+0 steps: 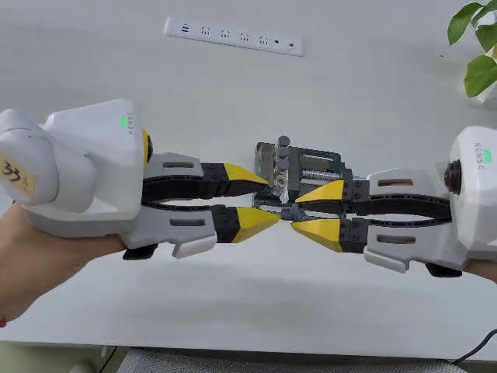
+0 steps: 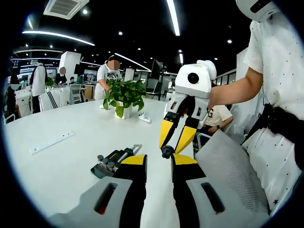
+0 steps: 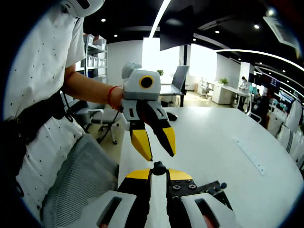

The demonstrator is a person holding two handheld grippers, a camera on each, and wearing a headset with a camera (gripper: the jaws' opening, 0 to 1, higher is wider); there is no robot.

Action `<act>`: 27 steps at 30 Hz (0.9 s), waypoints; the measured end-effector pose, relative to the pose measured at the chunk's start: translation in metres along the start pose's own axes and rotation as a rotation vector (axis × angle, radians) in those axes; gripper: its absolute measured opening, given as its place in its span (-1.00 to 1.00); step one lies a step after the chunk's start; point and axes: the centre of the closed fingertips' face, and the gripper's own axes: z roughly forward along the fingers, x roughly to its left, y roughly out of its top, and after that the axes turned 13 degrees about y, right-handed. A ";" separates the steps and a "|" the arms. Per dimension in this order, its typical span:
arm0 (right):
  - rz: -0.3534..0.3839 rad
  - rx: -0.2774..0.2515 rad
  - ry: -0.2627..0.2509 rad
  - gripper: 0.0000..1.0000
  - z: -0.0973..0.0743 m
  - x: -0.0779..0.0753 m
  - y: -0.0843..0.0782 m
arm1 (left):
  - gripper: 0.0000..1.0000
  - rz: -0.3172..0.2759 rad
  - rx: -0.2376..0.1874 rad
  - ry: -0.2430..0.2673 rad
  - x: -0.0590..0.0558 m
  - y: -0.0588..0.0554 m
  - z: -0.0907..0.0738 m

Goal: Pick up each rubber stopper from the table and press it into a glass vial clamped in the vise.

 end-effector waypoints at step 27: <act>0.057 -0.104 0.005 -0.86 -0.003 -0.001 0.020 | -0.90 -0.026 -0.062 -0.049 -0.010 0.020 -0.003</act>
